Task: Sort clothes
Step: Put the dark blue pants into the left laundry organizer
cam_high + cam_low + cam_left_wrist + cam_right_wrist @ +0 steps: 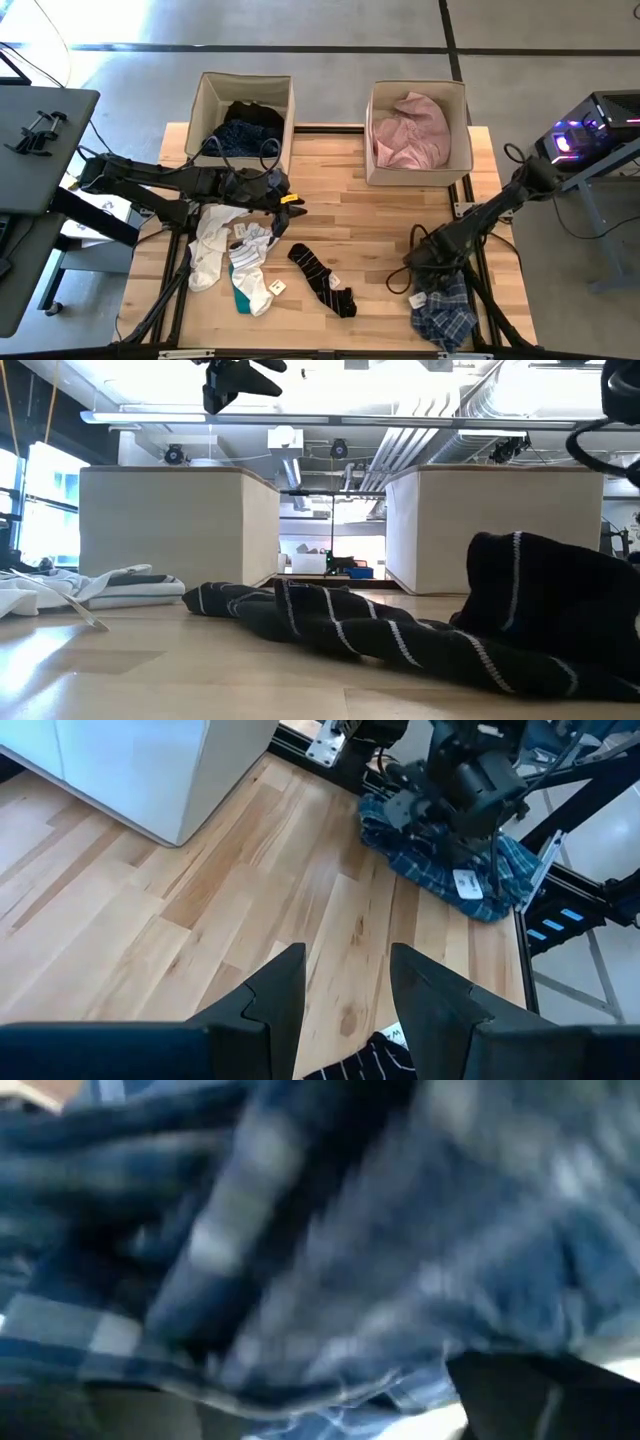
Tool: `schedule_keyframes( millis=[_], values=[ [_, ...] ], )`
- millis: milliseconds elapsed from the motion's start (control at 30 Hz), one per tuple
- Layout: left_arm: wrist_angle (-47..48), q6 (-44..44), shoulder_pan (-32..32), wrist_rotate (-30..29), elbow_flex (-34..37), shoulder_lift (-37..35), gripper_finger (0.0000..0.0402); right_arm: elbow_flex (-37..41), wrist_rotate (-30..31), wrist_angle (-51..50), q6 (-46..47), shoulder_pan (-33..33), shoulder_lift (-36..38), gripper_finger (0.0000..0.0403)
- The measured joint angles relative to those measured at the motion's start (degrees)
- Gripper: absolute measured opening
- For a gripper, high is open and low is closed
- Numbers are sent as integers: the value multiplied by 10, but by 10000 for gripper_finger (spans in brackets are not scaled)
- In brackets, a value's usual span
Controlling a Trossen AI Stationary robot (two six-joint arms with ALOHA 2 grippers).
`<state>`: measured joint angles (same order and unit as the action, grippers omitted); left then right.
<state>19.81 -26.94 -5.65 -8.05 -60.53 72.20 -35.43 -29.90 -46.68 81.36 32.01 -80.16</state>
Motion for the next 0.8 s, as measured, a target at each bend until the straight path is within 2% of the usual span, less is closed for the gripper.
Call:
schedule_keyframes(
  millis=[200, 533, 667, 800],
  values=[
    [-4, 0, 0, -6, 0, 0, 135, 52, 13, 100, 54, 0, 3, 199],
    [-6, 0, 0, -44, 0, 0, 135, 59, 54, 142, 59, -2, 4, 80],
    [-8, 0, 0, -48, 0, 0, 135, 53, 103, 177, 60, -2, 4, 44],
    [-8, 0, 0, -48, 0, 0, 135, 27, 213, 192, 61, -2, 5, 11]
  ],
)
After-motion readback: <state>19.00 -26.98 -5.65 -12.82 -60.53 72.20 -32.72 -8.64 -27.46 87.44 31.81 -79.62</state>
